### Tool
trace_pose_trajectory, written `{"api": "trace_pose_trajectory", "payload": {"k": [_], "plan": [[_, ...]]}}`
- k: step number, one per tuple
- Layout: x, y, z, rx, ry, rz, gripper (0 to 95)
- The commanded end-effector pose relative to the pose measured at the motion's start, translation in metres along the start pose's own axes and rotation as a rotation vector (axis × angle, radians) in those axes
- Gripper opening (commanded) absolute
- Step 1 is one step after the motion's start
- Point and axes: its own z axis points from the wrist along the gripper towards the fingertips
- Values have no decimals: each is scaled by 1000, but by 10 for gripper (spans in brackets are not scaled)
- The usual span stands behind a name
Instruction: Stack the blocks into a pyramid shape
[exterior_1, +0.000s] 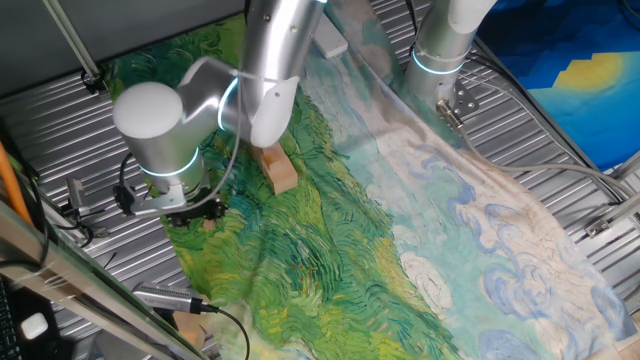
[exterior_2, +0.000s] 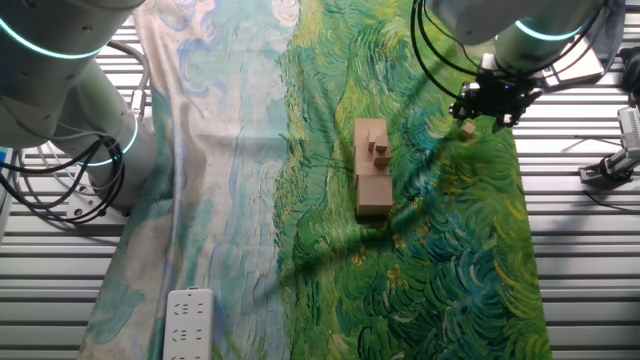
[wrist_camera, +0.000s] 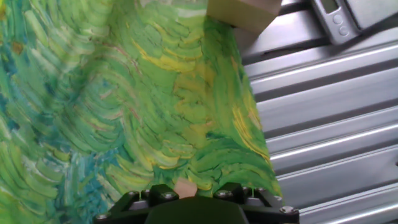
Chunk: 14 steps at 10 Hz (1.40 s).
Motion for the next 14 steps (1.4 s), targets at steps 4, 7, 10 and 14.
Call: {"api": "trace_pose_trajectory", "payload": {"k": [4, 7, 10, 14], "plan": [[6, 13, 8, 2, -10, 39, 190], [7, 15, 8, 3, -7, 57, 0], [7, 16, 3, 5, -1, 59, 0], [10, 29, -30, 14, 52, 66, 0]]}}
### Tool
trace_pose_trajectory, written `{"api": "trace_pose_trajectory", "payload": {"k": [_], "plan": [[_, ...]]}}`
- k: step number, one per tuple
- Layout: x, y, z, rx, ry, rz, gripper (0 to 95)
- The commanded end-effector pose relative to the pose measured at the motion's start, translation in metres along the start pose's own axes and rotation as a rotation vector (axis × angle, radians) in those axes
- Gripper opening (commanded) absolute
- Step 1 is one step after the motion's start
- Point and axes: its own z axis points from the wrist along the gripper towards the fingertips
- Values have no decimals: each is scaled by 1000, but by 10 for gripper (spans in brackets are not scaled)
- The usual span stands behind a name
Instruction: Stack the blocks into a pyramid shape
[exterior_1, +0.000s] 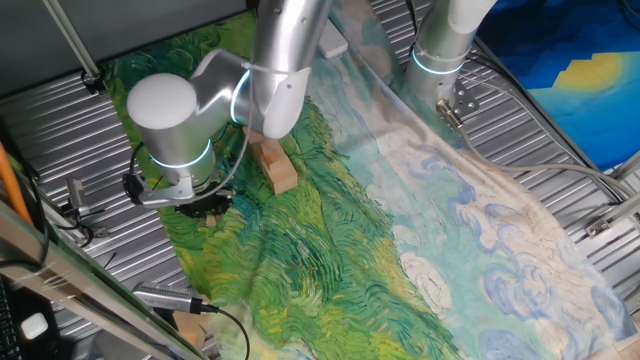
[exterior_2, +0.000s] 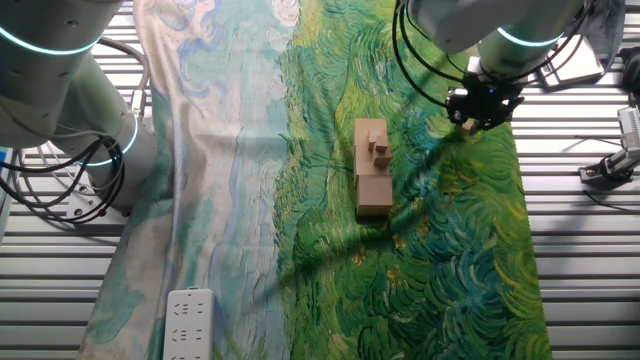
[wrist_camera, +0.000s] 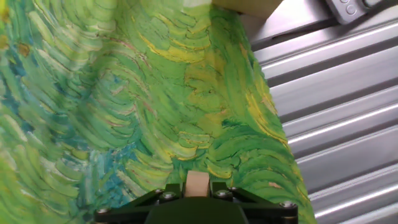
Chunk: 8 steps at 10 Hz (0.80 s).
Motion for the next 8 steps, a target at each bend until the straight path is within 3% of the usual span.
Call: {"api": "trace_pose_trajectory", "payload": {"k": [1, 3, 4, 5, 7, 8], "plan": [[12, 15, -20, 14, 21, -13, 0], [36, 42, -53, 8, 14, -18, 0], [44, 53, -64, 9, 12, -23, 0], [60, 72, -79, 4, -1, -30, 0], [83, 92, -97, -18, -31, -53, 0], [98, 102, -107, -23, -31, -78, 0]]}}
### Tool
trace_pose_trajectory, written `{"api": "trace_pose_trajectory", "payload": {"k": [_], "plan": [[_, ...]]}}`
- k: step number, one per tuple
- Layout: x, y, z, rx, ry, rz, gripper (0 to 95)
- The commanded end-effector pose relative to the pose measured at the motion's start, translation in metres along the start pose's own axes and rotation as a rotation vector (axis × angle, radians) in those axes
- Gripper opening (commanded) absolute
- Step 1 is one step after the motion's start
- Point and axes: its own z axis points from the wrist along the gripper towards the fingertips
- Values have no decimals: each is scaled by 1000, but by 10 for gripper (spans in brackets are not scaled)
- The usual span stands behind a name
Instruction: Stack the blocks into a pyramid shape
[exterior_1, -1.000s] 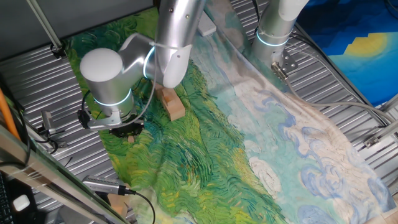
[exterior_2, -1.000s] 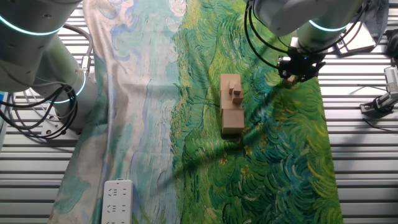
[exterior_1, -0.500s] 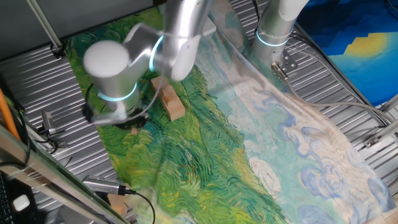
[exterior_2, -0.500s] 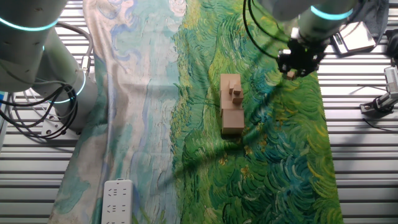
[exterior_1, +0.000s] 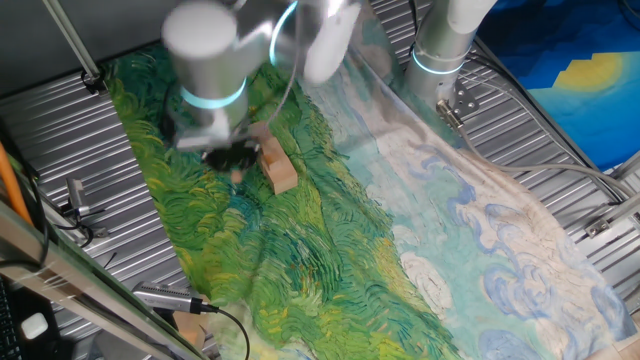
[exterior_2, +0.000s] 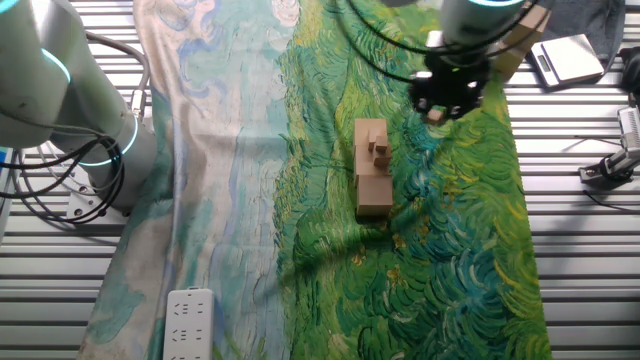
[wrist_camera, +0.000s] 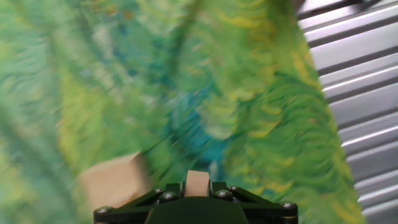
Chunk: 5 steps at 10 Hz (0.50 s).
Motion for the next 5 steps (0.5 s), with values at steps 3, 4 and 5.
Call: {"api": "trace_pose_trajectory", "payload": {"k": [3, 4, 5], "plan": [[44, 43, -24, -28, -18, -65, 0], [47, 50, -19, -27, -27, -71, 0], [48, 54, -15, -25, -31, -73, 0]]}}
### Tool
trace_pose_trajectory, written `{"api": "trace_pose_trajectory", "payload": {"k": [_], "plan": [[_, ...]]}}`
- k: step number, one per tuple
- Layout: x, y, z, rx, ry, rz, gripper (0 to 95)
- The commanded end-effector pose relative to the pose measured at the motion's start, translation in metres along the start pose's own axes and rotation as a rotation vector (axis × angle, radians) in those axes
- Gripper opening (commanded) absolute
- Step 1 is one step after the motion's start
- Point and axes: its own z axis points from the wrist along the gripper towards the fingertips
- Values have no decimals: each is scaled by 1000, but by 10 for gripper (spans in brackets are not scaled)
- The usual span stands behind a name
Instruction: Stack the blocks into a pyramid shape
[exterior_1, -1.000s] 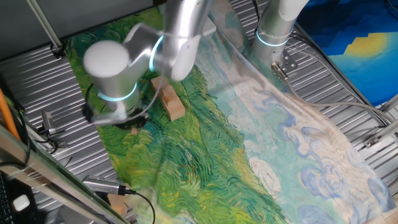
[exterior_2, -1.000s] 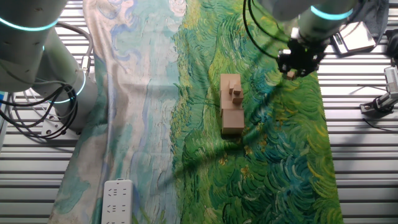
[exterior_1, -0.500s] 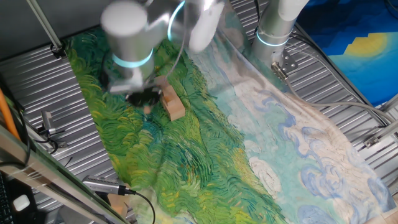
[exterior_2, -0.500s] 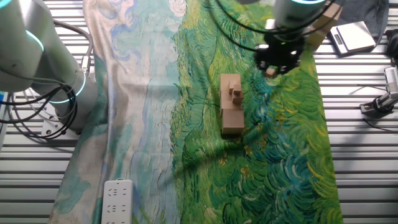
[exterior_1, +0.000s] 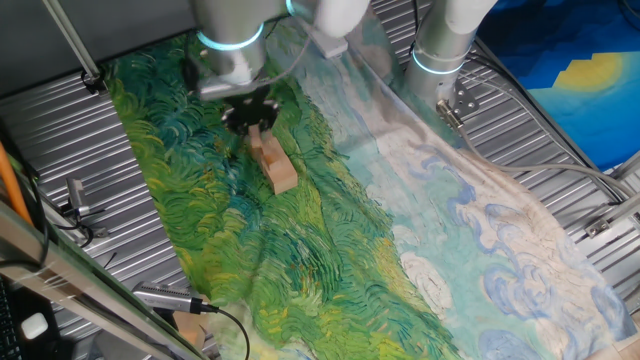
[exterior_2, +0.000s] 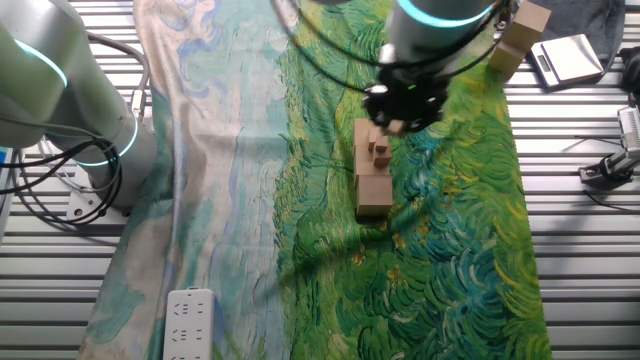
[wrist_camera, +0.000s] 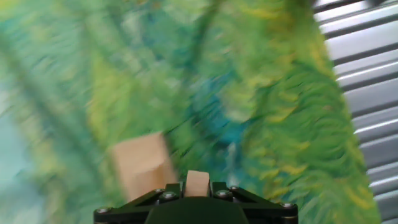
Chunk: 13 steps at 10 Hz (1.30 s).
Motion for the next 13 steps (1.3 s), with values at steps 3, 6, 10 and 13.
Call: {"api": "trace_pose_trajectory", "payload": {"k": [3, 6, 10, 13], "plan": [[-5, -1, 12, 10, 5, -21, 0], [-5, 1, 15, 20, 4, -67, 0], [-4, 4, 17, 51, 2, -100, 0], [-3, 6, 19, 72, 12, -113, 0]]}}
